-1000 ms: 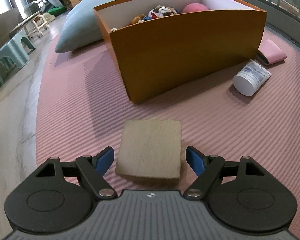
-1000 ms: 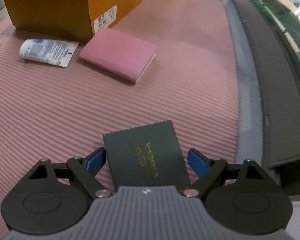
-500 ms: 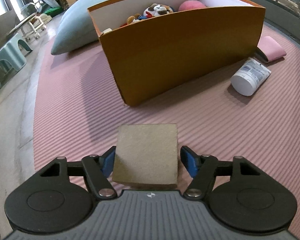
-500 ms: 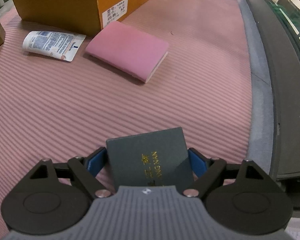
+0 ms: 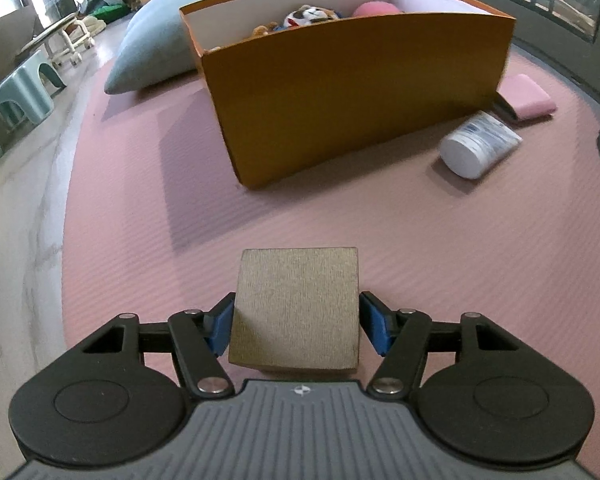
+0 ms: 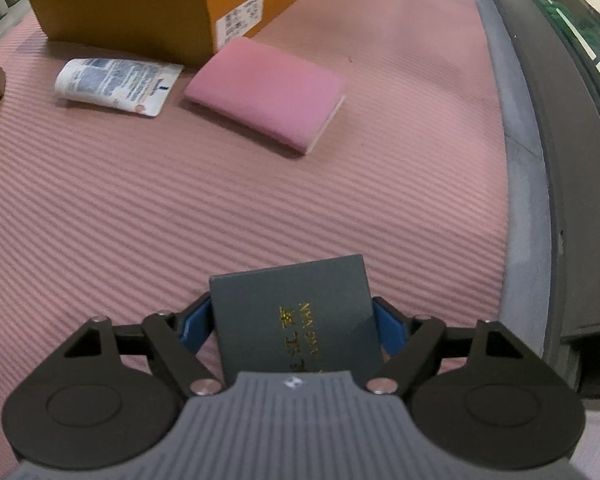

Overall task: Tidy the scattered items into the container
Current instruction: 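Grasp the dark green booklet with right tool while left tool grasps the brown cube, then lift and carry the booklet and brown cube with both tools to the shoebox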

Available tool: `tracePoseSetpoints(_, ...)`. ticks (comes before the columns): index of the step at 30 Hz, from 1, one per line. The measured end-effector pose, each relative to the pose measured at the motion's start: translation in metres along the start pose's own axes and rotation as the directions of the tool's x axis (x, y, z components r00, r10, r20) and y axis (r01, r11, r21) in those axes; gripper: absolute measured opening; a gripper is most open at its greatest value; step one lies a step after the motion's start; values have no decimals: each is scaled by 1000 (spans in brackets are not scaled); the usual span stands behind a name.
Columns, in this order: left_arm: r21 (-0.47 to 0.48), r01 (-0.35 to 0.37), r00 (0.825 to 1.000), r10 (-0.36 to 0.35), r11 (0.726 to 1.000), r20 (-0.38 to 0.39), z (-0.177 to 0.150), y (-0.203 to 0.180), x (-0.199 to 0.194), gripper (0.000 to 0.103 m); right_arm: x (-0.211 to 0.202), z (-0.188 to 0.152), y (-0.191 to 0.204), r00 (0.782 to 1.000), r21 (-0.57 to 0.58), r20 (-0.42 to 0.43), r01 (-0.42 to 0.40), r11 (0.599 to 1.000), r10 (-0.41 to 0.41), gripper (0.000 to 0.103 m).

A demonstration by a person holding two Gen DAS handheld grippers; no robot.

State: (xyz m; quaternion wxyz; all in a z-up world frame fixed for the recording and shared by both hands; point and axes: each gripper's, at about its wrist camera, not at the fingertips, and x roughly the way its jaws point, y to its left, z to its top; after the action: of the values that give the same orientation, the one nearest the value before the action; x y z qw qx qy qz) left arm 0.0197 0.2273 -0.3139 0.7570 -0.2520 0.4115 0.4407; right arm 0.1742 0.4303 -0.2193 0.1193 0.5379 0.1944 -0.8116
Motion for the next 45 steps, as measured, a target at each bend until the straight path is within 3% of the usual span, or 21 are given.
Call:
tracePoseSetpoints(13, 8, 97, 995, -97, 995, -3, -41, -54, -47, 74, -42, -32, 61, 993, 24, 27, -119, 993, 118, 82)
tracePoseSetpoints(22, 60, 133, 988, -137, 989, 75, -21, -74, -88, 74, -88, -33, 90, 993, -53, 45, -107, 993, 110, 82)
tracePoseSetpoints(33, 149, 78, 967, -111, 986, 230, 43, -69, -136, 74, -165, 27, 112, 973, -193, 183, -102, 976, 138, 82)
tracePoseSetpoints(45, 190, -11, 931, -59, 982, 360, 128, -44, -142, 74, -216, 125, 128, 933, -330, 335, -11, 944, 128, 82)
